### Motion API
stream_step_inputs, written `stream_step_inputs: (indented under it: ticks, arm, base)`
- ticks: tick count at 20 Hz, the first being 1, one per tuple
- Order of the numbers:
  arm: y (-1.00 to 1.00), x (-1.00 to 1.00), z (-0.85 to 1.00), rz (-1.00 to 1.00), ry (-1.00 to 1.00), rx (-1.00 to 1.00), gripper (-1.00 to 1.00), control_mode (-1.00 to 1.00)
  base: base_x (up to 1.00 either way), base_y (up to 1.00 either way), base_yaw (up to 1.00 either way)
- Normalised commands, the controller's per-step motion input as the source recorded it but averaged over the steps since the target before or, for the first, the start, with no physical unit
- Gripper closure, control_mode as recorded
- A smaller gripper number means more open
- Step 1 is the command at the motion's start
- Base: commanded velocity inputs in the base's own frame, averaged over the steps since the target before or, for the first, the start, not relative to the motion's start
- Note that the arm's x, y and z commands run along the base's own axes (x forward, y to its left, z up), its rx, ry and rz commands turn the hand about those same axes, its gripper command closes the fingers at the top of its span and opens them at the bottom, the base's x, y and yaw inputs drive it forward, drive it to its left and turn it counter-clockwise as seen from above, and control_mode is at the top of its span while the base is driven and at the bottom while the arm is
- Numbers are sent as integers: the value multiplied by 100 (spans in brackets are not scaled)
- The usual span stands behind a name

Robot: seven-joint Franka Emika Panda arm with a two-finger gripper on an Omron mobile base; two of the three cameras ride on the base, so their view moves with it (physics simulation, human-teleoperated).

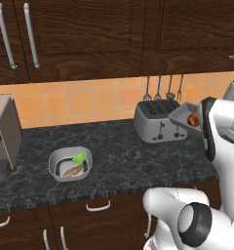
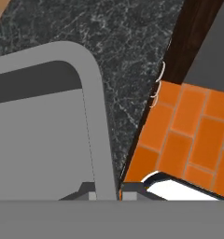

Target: Take the meat container that has the chicken drumstick and place it on the second highest rack of the freezer. Then take the vegetable container that has the lemon wedge and sweet potato and place it on the highest rack of the freezer.

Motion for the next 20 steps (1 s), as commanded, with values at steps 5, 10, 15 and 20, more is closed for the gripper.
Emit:
stream_step_inputs:
  ticks: [5, 10, 15, 20]
  arm:
    - [62, -3, -6, -3, 0, 9, 100, -100]
    - [50, 0, -36, -1, 0, 18, 100, -100]
    - [13, -3, -27, 0, 0, 19, 100, -100]
    - [5, -2, 15, 0, 0, -6, 100, -100]
  base:
    - [0, 0, 0]
    - [0, 0, 0]
    - [0, 0, 0]
    - [0, 0, 0]
